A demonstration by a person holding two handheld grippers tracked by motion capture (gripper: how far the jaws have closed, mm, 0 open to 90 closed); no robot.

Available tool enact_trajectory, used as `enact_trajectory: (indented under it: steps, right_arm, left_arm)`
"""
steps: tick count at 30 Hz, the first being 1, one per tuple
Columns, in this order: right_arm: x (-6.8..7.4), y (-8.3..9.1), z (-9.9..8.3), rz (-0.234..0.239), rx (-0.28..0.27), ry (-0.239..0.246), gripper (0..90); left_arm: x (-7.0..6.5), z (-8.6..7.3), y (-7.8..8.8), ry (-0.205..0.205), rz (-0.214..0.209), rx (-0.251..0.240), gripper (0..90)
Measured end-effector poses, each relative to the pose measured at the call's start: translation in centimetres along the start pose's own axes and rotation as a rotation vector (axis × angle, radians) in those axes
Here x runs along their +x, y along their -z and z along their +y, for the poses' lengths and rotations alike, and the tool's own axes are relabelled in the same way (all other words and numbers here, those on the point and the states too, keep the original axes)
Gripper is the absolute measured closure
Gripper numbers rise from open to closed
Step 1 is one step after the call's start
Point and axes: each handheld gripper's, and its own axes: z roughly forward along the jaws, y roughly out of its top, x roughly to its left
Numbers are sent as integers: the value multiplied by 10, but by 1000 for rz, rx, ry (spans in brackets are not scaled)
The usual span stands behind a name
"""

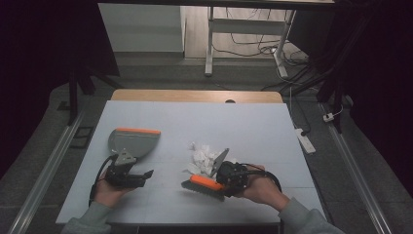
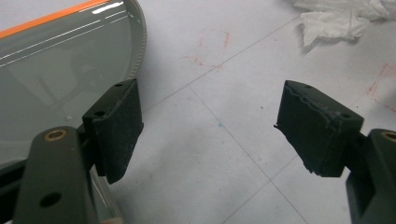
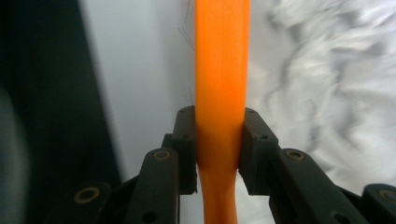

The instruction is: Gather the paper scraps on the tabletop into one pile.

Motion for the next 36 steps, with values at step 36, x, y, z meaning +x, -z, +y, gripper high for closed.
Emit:
enact_trajectory:
  steps: [36]
  right_arm:
    - [-20, 53, -111, -127, -119, -410, 712]
  left_arm:
    - [-3, 2, -1, -17, -1, 1, 237]
